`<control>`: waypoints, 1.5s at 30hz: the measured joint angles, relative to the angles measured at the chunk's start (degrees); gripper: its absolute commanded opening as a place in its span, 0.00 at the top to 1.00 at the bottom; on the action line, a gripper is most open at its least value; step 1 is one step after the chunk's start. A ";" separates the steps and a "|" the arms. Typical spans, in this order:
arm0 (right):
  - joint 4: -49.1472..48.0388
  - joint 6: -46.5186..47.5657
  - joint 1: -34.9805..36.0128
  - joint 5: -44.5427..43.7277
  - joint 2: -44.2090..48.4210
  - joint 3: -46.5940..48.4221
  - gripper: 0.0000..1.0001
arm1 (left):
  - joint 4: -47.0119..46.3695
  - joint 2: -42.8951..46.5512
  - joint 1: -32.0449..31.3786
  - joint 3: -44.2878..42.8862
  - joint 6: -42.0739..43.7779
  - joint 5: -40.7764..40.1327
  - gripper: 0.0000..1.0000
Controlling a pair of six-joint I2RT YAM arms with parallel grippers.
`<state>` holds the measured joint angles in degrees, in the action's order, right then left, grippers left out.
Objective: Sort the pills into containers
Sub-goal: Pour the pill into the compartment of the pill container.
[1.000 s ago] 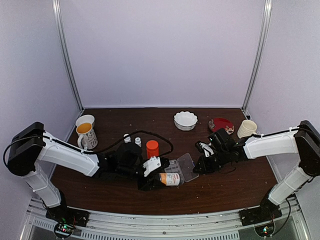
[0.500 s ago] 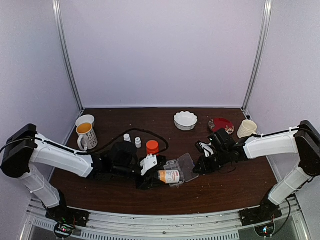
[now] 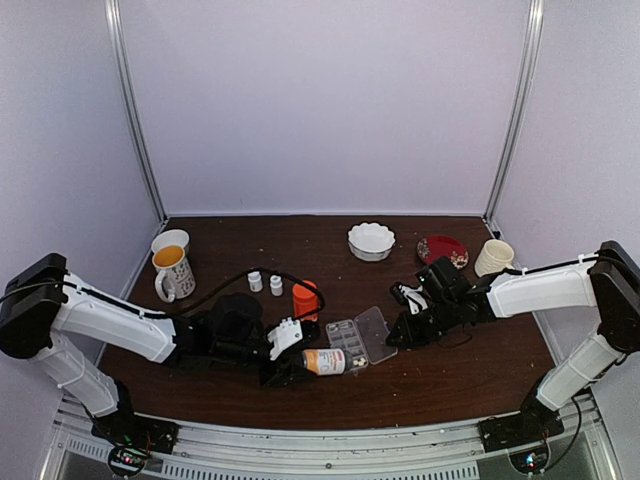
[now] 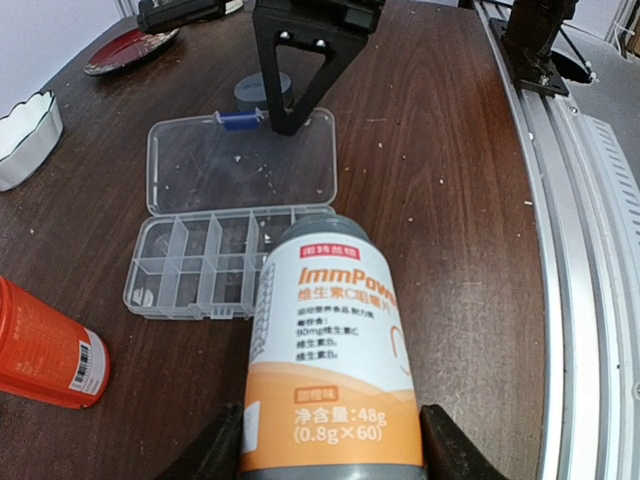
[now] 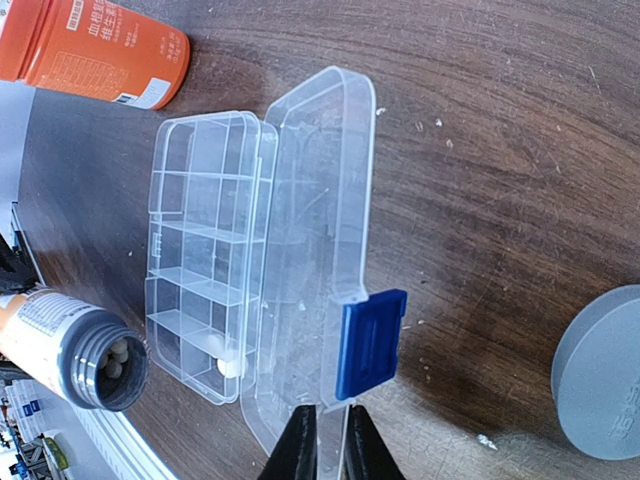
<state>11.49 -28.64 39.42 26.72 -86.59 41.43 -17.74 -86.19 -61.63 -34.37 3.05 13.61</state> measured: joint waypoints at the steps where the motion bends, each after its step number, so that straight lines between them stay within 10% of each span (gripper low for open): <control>1: 0.02 -0.02 0.00 0.02 0.00 0.00 0.90 | 0.00 0.04 0.00 0.24 -0.02 -0.15 1.00; 45: 1.22 0.02 0.09 -0.13 0.00 0.63 0.90 | 4.00 0.11 0.00 -2.10 -1.18 -0.26 1.00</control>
<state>12.71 -28.62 39.51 26.59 -86.59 42.06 -13.74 -86.08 -61.63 -36.47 1.87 13.34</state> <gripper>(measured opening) 0.096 0.541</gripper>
